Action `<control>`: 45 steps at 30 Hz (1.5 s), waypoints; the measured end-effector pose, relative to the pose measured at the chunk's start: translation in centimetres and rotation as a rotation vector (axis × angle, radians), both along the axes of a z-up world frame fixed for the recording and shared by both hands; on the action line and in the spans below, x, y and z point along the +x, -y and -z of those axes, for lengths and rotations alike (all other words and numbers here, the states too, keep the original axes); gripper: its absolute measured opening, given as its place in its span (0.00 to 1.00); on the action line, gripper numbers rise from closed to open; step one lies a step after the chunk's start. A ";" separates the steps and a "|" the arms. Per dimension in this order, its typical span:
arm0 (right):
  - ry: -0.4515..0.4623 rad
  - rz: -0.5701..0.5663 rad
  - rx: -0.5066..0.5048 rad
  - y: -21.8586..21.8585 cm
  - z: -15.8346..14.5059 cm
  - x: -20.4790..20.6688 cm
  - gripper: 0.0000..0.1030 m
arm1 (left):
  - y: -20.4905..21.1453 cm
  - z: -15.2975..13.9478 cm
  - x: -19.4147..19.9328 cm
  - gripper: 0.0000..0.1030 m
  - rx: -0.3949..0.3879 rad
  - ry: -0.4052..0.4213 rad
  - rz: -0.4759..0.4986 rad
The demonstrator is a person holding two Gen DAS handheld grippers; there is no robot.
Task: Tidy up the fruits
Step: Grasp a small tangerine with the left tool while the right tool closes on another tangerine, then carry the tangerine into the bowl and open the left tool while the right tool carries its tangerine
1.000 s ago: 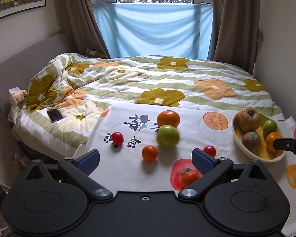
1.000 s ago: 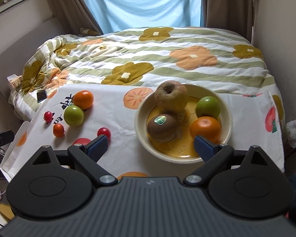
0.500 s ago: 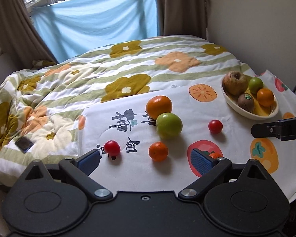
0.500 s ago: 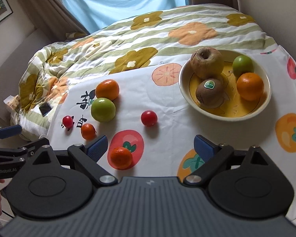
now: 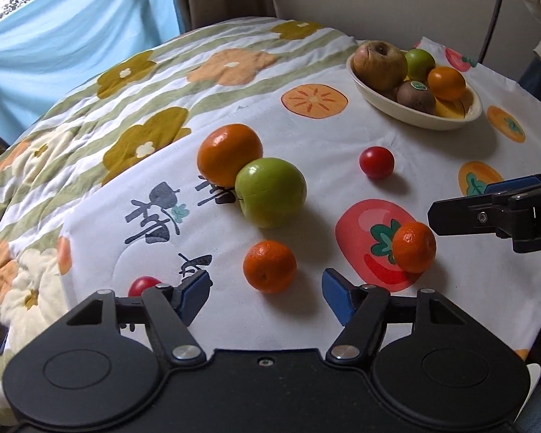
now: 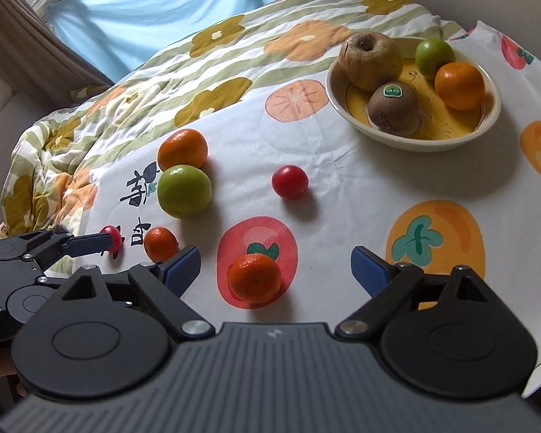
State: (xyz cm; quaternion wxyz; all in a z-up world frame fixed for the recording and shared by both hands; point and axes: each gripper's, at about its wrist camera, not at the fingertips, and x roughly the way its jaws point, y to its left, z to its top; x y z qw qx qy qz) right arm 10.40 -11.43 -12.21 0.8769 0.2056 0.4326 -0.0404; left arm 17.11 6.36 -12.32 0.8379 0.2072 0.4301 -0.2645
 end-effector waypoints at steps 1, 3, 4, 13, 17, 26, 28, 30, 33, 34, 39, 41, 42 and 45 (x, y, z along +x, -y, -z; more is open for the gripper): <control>-0.007 0.008 0.000 -0.1 0.3 0.0 0.98 | 0.1 0.3 0.2 0.66 0.000 -0.003 0.012; -0.022 0.022 0.010 -0.2 0.8 0.2 0.94 | 0.2 0.9 0.5 0.61 0.000 -0.010 0.034; -0.027 0.029 0.017 -0.2 1.0 0.2 0.93 | 0.2 1.2 0.8 0.59 0.000 -0.013 0.041; -0.061 0.027 0.048 -0.9 2.1 0.6 0.85 | 0.2 2.1 1.6 0.39 -0.016 -0.026 0.064; -0.072 0.024 0.060 -1.3 2.4 0.8 0.80 | -0.2 2.0 1.3 0.39 -0.011 -0.027 0.069; -0.085 0.008 0.066 -1.8 2.9 1.5 0.75 | -1.0 1.9 0.5 0.39 0.003 -0.024 0.047; -0.086 0.003 0.062 -1.9 3.0 1.7 0.72 | -1.2 2.0 0.3 0.39 0.002 -0.023 0.036; -0.087 0.000 0.058 -1.9 3.2 1.9 0.69 | -1.3 2.0 0.1 0.39 0.006 -0.021 0.030; -0.087 -0.022 0.052 -2.0 3.3 2.2 0.52 | -1.4 1.8 -0.2 0.39 0.011 -0.020 0.024; -0.087 -0.027 0.047 -2.0 3.2 2.2 0.52 | -1.4 1.6 -0.3 0.39 0.012 -0.012 0.020; -0.059 -0.035 0.040 -1.9 2.6 1.9 0.52 | -1.9 0.3 -0.8 0.39 0.005 0.022 -0.030; -0.051 -0.044 0.042 -1.8 2.2 1.7 0.52 | -2.0 -0.5 -1.1 0.39 0.002 0.038 -0.056; -0.047 -0.048 0.043 -1.7 1.9 1.7 0.52 | -2.1 -0.9 -1.3 0.39 0.000 0.048 -0.068; -0.028 -0.059 0.041 -1.5 1.1 1.3 0.52 | -2.3 -2.1 -2.0 0.39 -0.004 0.081 -0.104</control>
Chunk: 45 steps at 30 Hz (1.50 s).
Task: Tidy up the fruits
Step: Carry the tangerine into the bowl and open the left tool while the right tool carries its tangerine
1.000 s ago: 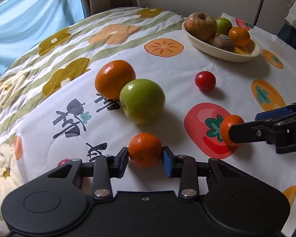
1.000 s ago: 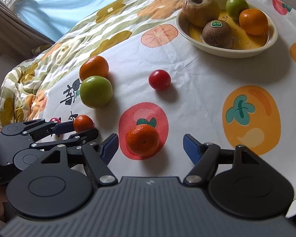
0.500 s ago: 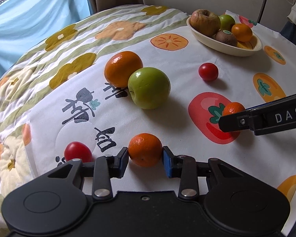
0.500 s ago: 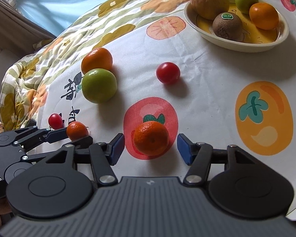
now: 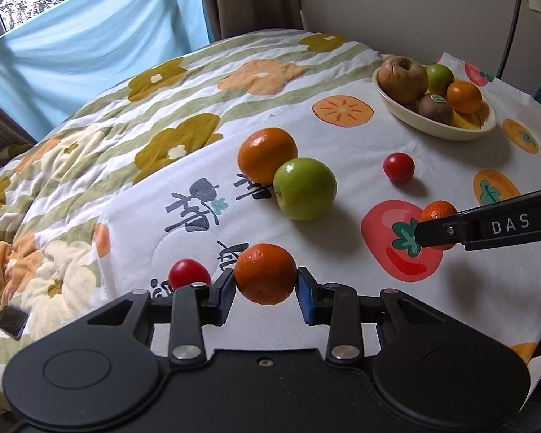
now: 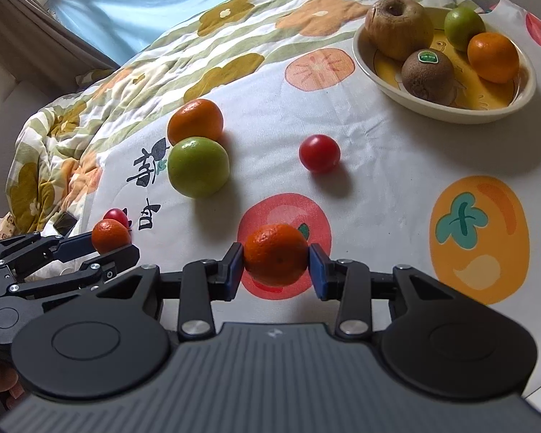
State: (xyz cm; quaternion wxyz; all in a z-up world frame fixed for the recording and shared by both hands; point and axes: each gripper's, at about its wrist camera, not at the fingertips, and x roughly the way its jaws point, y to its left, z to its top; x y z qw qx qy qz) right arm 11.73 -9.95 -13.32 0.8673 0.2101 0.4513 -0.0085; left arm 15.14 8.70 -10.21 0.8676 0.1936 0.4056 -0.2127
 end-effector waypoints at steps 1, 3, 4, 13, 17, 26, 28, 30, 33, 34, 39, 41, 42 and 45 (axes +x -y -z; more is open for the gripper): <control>0.007 -0.004 -0.002 0.1 -0.3 -0.1 0.52 | -0.1 -0.3 -0.2 0.39 0.000 0.010 -0.009; 0.021 -0.012 -0.007 0.2 -0.9 -0.4 0.52 | -0.3 -1.0 -0.8 0.39 0.004 0.041 -0.039; 0.028 -0.019 -0.009 0.3 -1.2 -0.6 0.52 | -0.4 -1.3 -1.1 0.39 0.005 0.052 -0.053; 0.082 -0.050 -0.026 2.1 -3.8 -2.2 0.52 | -1.5 -3.9 -3.8 0.39 -0.019 0.113 -0.216; 0.110 -0.067 -0.044 3.6 -5.1 -2.9 0.52 | -1.0 -4.8 -4.8 0.39 -0.037 0.122 -0.260; 0.152 -0.108 -0.076 8.5 -7.3 -3.5 0.52 | 3.6 -7.5 -6.0 0.39 -0.072 0.144 -0.300; 0.157 -0.109 -0.077 10.2 -7.7 -3.3 0.52 | 5.3 -7.9 -5.7 0.39 -0.087 0.146 -0.298; 0.164 -0.111 -0.084 11.9 -7.9 -3.0 0.52 | 7.2 -8.1 -5.4 0.39 -0.097 0.147 -0.292; 0.175 -0.113 -0.107 14.5 -8.1 -2.6 0.52 | 10.3 -8.2 -4.8 0.39 -0.115 0.143 -0.278; 0.177 -0.114 -0.111 15.3 -8.2 -2.5 0.52 | 11.3 -8.2 -4.6 0.39 -0.121 0.141 -0.272; 0.176 -0.116 -0.122 19.7 -8.0 -1.3 0.52 | 16.9 -7.6 -3.6 0.39 -0.136 0.125 -0.227; 0.172 -0.117 -0.126 21.3 -7.6 -0.8 0.52 | 18.9 -7.1 -3.2 0.39 -0.135 0.116 -0.206; 0.169 -0.119 -0.126 22.0 -7.4 -0.5 0.52 | 20.0 -6.8 -2.7 0.39 -0.134 0.111 -0.195; 0.160 -0.123 -0.126 24.0 -6.7 0.3 0.52 | 22.6 -5.8 -1.9 0.39 -0.134 0.096 -0.168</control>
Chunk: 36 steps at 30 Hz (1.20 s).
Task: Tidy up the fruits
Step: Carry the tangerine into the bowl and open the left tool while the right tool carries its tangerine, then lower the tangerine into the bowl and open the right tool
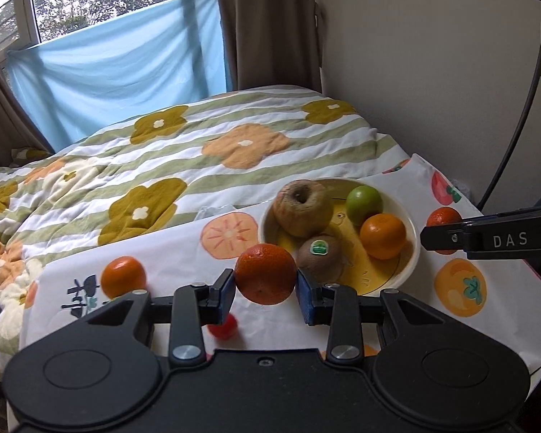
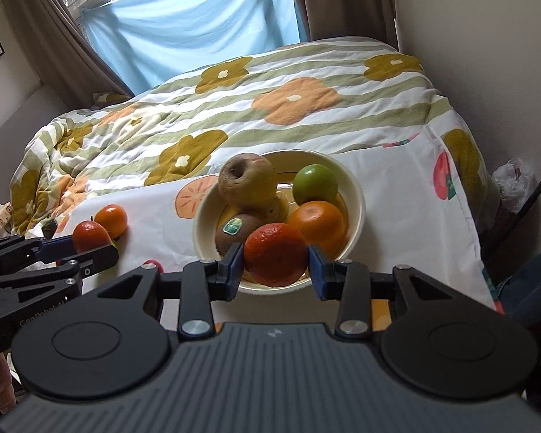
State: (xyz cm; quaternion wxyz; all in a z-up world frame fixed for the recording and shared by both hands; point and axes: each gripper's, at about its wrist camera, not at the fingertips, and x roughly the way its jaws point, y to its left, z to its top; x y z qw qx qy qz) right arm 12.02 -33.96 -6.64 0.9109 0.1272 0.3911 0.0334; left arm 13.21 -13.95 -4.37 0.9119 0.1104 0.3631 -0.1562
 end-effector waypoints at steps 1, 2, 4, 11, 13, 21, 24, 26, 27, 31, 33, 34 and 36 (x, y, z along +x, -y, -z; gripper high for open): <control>-0.002 -0.001 0.000 0.6 0.2 0.3 0.52 | 0.9 0.4 0.4 0.39 -0.002 -0.008 0.010; -0.003 -0.003 0.000 1.0 0.4 0.5 0.52 | 1.5 0.8 0.7 0.39 -0.006 -0.017 0.019; -0.005 -0.005 -0.001 2.0 0.9 1.1 0.52 | 3.2 2.0 1.6 0.39 -0.011 -0.050 0.050; -0.013 0.000 0.016 4.5 2.6 2.7 0.52 | 7.6 5.8 3.5 0.39 0.045 -0.121 0.143; -0.016 0.000 0.017 5.1 3.0 3.0 0.52 | 8.7 6.7 3.8 0.39 0.063 -0.140 0.166; -0.025 0.005 0.028 6.3 3.8 3.5 0.52 | 10.4 7.8 4.2 0.39 0.100 -0.151 0.194; -0.027 0.004 0.028 6.4 3.9 3.6 0.52 | 10.1 7.5 4.0 0.56 0.099 -0.131 0.219; -0.025 -0.001 0.024 6.3 3.9 3.6 0.52 | 9.8 7.1 3.6 0.81 0.108 -0.094 0.218; -0.023 -0.003 0.023 6.2 3.9 3.6 0.52 | 9.6 7.0 3.4 0.83 0.111 -0.084 0.214; -0.026 -0.016 0.023 5.8 3.9 3.7 0.52 | 7.9 6.7 3.5 0.84 0.105 -0.098 0.172; -0.028 -0.027 0.025 5.3 4.0 3.9 0.52 | 7.0 6.5 3.4 0.87 0.095 -0.098 0.147; -0.028 -0.033 0.024 5.1 4.0 3.9 0.52 | 6.4 6.2 3.2 0.91 0.085 -0.096 0.134; -0.031 -0.045 0.022 4.6 4.1 4.1 0.52 | 5.4 5.8 2.9 0.93 0.065 -0.082 0.108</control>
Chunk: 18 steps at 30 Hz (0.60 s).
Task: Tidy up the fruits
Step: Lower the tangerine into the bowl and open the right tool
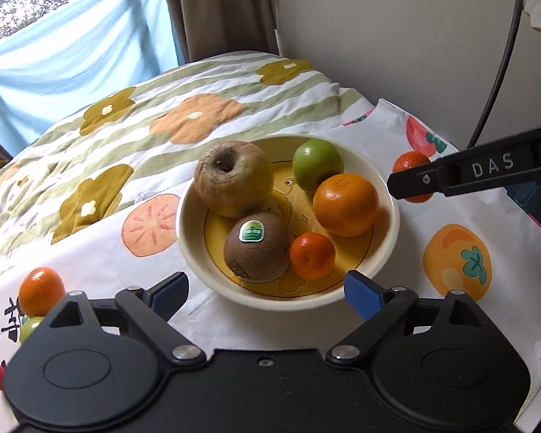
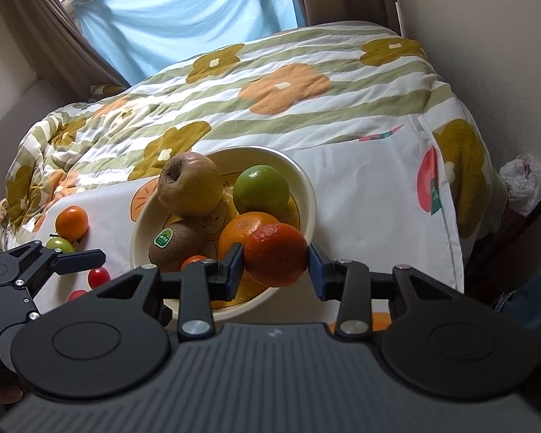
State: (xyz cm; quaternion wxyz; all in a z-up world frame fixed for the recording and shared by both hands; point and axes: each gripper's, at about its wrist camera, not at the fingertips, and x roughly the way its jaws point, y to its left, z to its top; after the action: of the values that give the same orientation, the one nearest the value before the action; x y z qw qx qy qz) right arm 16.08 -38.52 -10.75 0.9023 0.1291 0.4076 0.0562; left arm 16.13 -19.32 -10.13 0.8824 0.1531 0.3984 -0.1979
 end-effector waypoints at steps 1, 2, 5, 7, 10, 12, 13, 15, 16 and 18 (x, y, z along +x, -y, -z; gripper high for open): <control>-0.004 -0.007 0.000 -0.3 0.1 0.1 0.52 | -0.5 -0.2 -0.1 0.93 -0.006 0.003 -0.015; -0.009 -0.014 0.003 -0.7 0.2 0.1 0.52 | -0.9 -0.4 -0.2 0.93 -0.010 0.004 -0.028; -0.020 -0.037 0.005 -1.8 0.6 0.3 0.52 | -2.2 -0.7 -0.3 0.93 -0.019 0.009 -0.075; -0.022 -0.052 0.003 -2.5 0.9 0.3 0.52 | -3.0 -0.8 -0.3 0.95 -0.027 -0.001 -0.098; -0.023 -0.068 0.000 -3.5 1.1 0.4 0.52 | -4.0 -1.0 -0.4 0.97 -0.035 0.007 -0.132; -0.024 -0.075 -0.003 -4.0 1.4 0.5 0.52 | -4.7 -1.1 -0.5 0.98 -0.039 0.012 -0.154; -0.024 -0.079 -0.005 -4.2 1.5 0.6 0.52 | -5.0 -1.1 -0.5 0.98 -0.040 0.013 -0.163; -0.023 -0.086 -0.011 -4.7 1.7 0.6 0.54 | -5.5 -1.1 -0.7 0.98 -0.043 0.013 -0.178; -0.015 -0.085 -0.019 -4.8 1.7 0.5 0.54 | -5.7 -1.1 -0.8 0.98 -0.044 0.013 -0.181; 0.007 -0.086 -0.043 -5.2 1.6 0.3 0.78 | -5.9 -1.1 -1.0 0.98 -0.041 0.013 -0.183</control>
State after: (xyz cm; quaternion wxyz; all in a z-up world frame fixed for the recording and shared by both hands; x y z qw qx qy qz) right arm 16.35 -33.31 -12.33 0.9030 0.0920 0.4108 0.0865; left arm 15.16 -13.37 -9.04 0.9024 0.0996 0.4007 -0.1235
